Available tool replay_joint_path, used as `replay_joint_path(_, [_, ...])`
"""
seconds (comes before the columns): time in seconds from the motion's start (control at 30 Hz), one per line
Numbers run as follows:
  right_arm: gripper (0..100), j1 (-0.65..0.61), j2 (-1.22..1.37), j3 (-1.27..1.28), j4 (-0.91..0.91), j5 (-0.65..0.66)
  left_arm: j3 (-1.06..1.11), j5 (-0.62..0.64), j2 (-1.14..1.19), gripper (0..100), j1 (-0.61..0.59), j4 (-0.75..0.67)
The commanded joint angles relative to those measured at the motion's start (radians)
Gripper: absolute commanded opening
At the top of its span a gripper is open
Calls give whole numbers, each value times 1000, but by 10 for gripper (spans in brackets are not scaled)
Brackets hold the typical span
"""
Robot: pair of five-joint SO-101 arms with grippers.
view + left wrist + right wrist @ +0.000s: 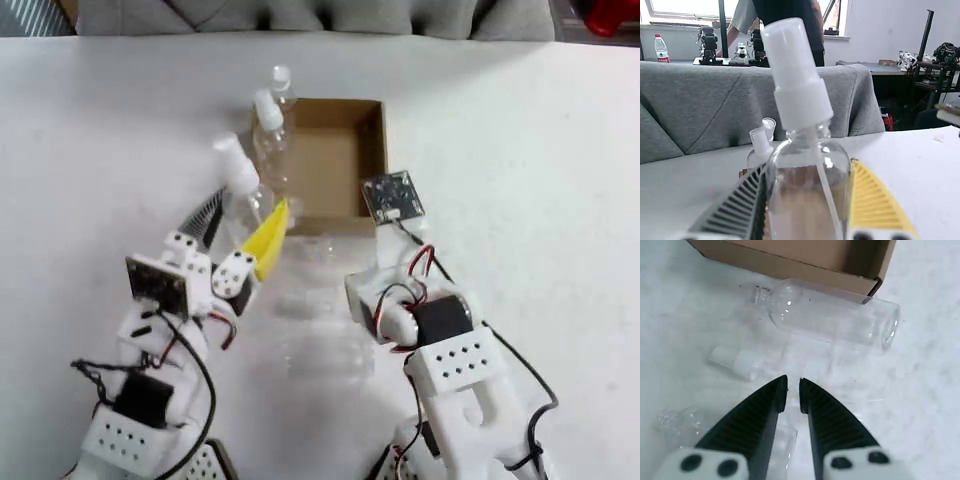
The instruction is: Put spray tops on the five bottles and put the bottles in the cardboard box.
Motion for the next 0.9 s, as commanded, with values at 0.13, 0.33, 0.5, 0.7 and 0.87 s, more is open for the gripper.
replay_joint_path(0.13, [15,-1,-15,112,-205,3,-115,112,386,23,-87,-359])
replay_joint_path(0.33, [15,-145,-151,146,-213,-87,-178,203,562,23,-97,-405])
replay_joint_path(0.5, [15,-282,-354,252,-317,-186,-207,259,642,23,-97,-405])
replay_joint_path(0.7, [15,-407,-490,489,-694,-192,-201,255,625,23,-87,-402])
replay_joint_path(0.87, [15,-492,-478,540,-823,-192,-206,253,584,23,-48,-288])
